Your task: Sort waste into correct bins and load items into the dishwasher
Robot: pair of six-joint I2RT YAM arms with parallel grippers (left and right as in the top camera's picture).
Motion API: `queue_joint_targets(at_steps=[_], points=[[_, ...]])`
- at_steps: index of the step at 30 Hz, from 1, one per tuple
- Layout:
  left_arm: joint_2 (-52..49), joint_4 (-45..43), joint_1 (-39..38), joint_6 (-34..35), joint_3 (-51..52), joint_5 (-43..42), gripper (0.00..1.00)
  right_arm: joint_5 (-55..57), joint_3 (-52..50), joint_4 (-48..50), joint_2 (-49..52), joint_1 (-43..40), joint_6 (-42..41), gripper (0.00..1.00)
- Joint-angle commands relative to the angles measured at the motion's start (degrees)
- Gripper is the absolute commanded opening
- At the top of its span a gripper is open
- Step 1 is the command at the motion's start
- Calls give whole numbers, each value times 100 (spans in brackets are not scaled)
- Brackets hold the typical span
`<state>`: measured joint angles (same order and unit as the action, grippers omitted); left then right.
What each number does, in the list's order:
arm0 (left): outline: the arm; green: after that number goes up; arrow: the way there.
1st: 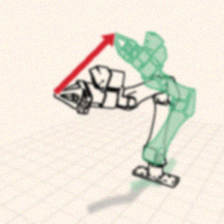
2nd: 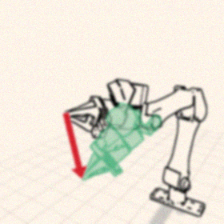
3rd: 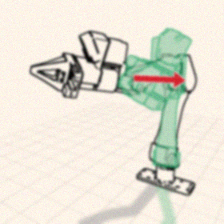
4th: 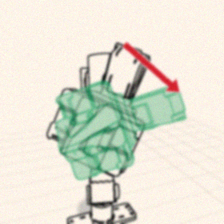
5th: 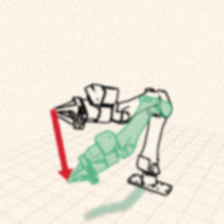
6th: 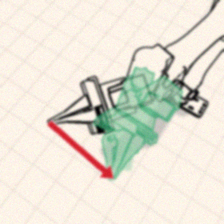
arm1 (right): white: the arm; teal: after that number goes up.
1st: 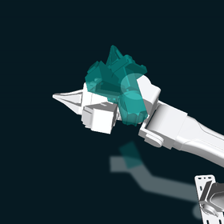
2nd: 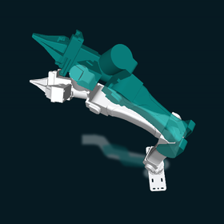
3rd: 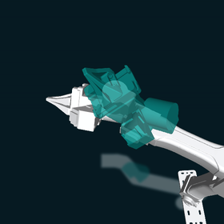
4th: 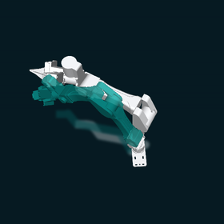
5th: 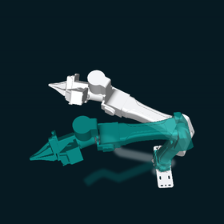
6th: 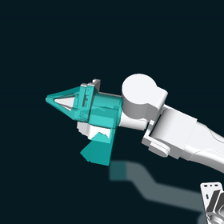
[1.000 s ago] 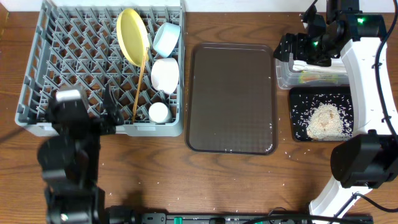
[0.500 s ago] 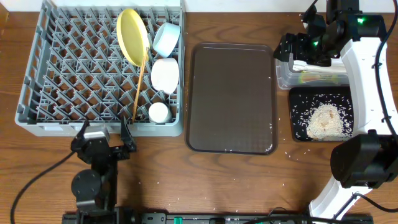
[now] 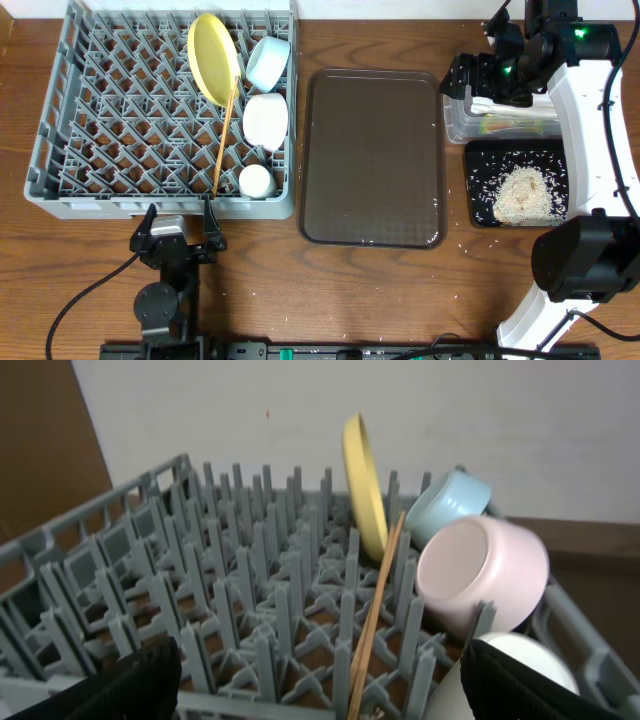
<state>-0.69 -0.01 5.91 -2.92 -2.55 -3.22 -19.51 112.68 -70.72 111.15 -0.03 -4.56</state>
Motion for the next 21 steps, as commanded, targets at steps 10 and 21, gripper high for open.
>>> queue_joint_targets(at_steps=[10,21], points=[[61,402,22,-50,234,129,91,-20,2,0,-24,118,-11,99],[39,398,24,-50,232,127,91,-20,2,0,-24,118,-11,99]])
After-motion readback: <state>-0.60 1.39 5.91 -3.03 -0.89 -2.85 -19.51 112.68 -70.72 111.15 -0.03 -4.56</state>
